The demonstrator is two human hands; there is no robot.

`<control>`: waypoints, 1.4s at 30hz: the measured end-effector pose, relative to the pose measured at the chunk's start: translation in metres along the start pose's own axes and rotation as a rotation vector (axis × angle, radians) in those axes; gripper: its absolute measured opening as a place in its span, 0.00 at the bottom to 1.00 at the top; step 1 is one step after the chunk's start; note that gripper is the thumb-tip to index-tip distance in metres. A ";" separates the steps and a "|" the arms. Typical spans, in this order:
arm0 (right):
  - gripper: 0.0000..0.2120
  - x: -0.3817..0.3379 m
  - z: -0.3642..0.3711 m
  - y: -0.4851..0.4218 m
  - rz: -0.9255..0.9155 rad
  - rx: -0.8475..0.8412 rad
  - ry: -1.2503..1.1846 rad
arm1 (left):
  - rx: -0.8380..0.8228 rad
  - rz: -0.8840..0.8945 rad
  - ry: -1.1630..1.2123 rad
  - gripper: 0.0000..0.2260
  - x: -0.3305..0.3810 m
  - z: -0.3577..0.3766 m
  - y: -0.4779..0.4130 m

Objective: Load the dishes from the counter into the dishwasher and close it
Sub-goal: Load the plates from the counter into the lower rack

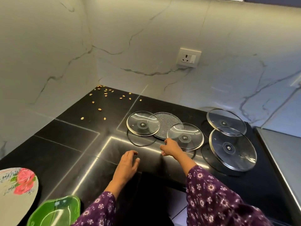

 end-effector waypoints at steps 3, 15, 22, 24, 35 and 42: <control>0.17 -0.002 0.007 -0.017 0.061 0.002 0.045 | -0.026 0.001 0.019 0.11 -0.001 0.016 -0.013; 0.13 -0.018 0.009 -0.084 0.007 0.136 0.303 | -0.121 0.065 0.043 0.10 0.009 0.072 -0.075; 0.12 -0.023 0.000 -0.109 -0.017 0.233 0.225 | 0.002 0.080 0.030 0.05 -0.001 0.076 -0.084; 0.12 -0.025 -0.002 -0.120 -0.020 0.219 0.201 | 0.012 0.089 0.018 0.04 0.000 0.077 -0.083; 0.09 -0.034 -0.033 -0.177 0.068 0.098 0.199 | 0.017 0.064 -0.040 0.06 -0.003 0.081 -0.088; 0.06 -0.024 -0.076 -0.207 0.106 0.220 0.157 | -0.078 0.109 -0.078 0.06 0.020 0.110 -0.125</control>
Point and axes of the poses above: each hand's wrist, its own y-axis away from the middle knuckle, its own z-axis out of the palm, x = y × z, the point moved 10 cm from there along -y, towards the middle knuckle, and after that the axes turned 3 degrees about y, right-handed, at the moved point
